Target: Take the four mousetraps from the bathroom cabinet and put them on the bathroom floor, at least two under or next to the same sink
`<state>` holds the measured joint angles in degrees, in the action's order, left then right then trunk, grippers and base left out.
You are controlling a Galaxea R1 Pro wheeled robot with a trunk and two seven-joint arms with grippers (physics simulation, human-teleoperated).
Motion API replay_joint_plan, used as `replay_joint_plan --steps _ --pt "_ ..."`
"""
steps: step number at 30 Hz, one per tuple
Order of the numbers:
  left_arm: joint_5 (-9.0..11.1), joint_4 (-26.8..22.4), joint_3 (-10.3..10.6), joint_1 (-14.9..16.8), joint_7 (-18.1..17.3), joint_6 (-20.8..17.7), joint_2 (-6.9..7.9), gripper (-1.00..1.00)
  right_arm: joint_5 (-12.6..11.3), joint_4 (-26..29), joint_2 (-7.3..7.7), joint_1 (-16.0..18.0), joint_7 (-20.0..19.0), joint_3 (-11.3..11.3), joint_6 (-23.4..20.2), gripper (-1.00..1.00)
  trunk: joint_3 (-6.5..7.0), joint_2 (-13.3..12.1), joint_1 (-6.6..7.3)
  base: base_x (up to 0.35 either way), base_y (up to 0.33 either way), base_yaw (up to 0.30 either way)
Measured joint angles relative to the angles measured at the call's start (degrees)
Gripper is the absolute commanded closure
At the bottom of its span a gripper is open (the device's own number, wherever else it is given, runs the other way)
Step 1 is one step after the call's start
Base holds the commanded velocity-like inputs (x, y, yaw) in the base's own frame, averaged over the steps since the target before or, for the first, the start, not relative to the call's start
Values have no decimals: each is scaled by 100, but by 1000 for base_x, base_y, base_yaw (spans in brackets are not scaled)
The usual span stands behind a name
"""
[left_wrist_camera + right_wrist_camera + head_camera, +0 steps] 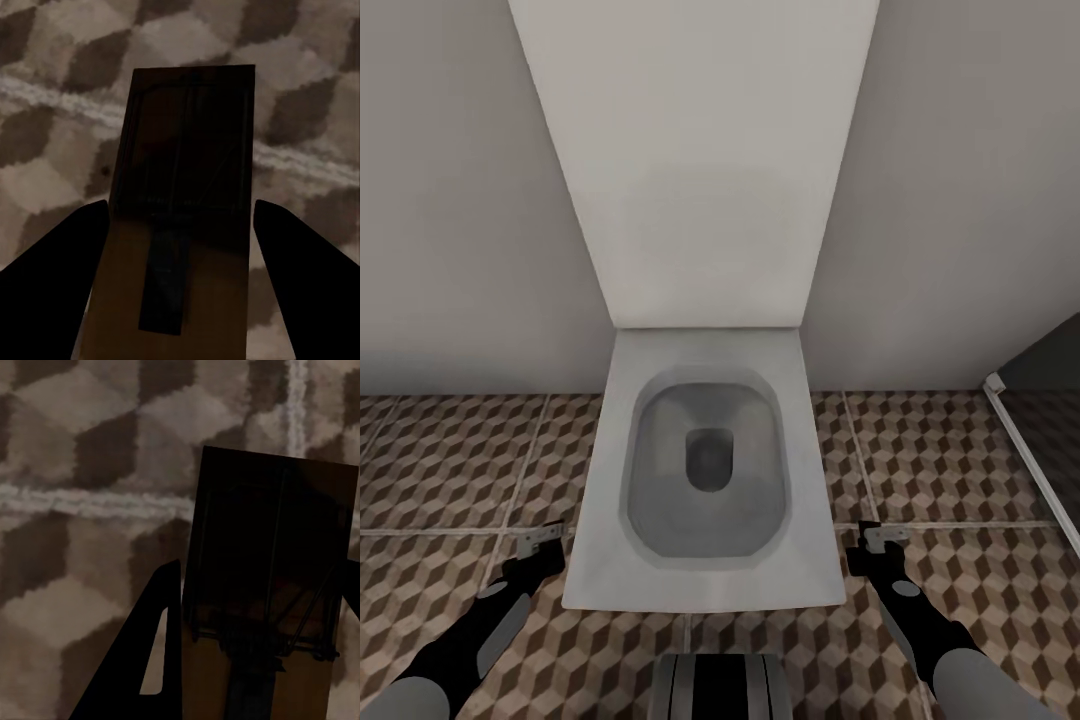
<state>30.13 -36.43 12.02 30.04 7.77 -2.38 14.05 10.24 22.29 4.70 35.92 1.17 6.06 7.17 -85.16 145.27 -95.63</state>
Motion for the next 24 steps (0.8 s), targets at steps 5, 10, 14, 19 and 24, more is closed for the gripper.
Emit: replay_joint_plan --steps 5,10,14,19,24 --pt "1 0 0 0 0 19 -2 100 0 0 0 0 0 0 0 100 -22 1 -3 0 0 0" --pt "1 6 0 0 0 84 12 100 0 0 0 0 0 0 0 100 -111 7 -13 0 0 0" --pt "1 8 -1 0 0 98 9 100 0 0 0 0 0 0 0 100 -111 7 -13 0 0 0" --pt "-2 4 -5 0 1 195 1 100 0 0 0 0 0 0 0 100 -111 7 -13 0 0 0" --pt "-12 7 4 -1 8 435 -7 100 0 0 0 0 0 0 0 100 -111 7 -13 0 0 0"
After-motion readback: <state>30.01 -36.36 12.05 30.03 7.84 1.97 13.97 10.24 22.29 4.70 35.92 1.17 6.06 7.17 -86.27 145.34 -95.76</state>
